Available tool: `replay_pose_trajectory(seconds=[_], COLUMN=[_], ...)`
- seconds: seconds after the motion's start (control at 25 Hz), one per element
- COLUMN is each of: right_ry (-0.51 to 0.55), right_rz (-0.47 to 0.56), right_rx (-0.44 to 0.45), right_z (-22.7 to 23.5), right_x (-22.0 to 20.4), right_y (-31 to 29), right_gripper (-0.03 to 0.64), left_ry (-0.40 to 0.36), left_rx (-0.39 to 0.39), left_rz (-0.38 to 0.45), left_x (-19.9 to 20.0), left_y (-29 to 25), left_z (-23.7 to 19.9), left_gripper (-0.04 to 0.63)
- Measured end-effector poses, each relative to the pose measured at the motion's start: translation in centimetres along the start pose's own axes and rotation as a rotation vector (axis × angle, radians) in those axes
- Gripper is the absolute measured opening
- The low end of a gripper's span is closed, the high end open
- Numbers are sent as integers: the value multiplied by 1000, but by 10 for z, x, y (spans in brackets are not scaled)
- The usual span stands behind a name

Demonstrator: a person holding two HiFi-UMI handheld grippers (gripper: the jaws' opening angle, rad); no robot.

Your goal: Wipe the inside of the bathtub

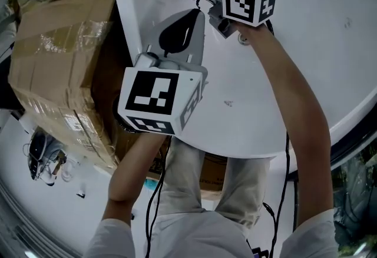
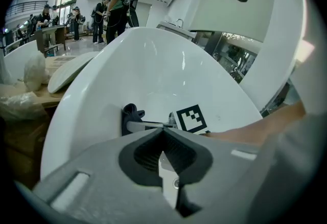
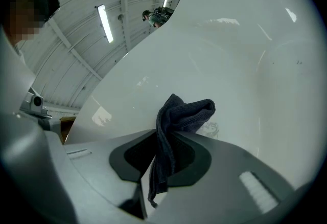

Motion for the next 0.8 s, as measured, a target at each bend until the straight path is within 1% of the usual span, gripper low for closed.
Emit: replay_pose_trajectory(seconds=[0.32, 0.48, 0.68, 0.8], right_ry=[63, 93, 113, 103], right_rz=[-6, 4, -8, 1], right_rx=[97, 144, 212, 238], right_z=[-30, -48, -64, -66], right_x=[18, 27, 27, 26], right_y=[6, 9, 15, 22], right_gripper=[57, 57, 57, 57], left_ry=[27, 19, 28, 20], left_rx=[37, 60, 51, 44], left_rz=[7, 20, 19, 17], left_x=[-25, -35, -45, -50], left_y=[7, 7, 5, 2], left_z=[-9, -10, -13, -12], left_gripper=[0, 0, 0, 0])
Point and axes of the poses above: the fingertips, and each gripper's own axes: y backward along the fingers, z to its right, x out of its top, the point moved 7 cm from there along y, backward along the fingers, and after that the axes turned 13 degrees about -z, right-handed, at the moved point
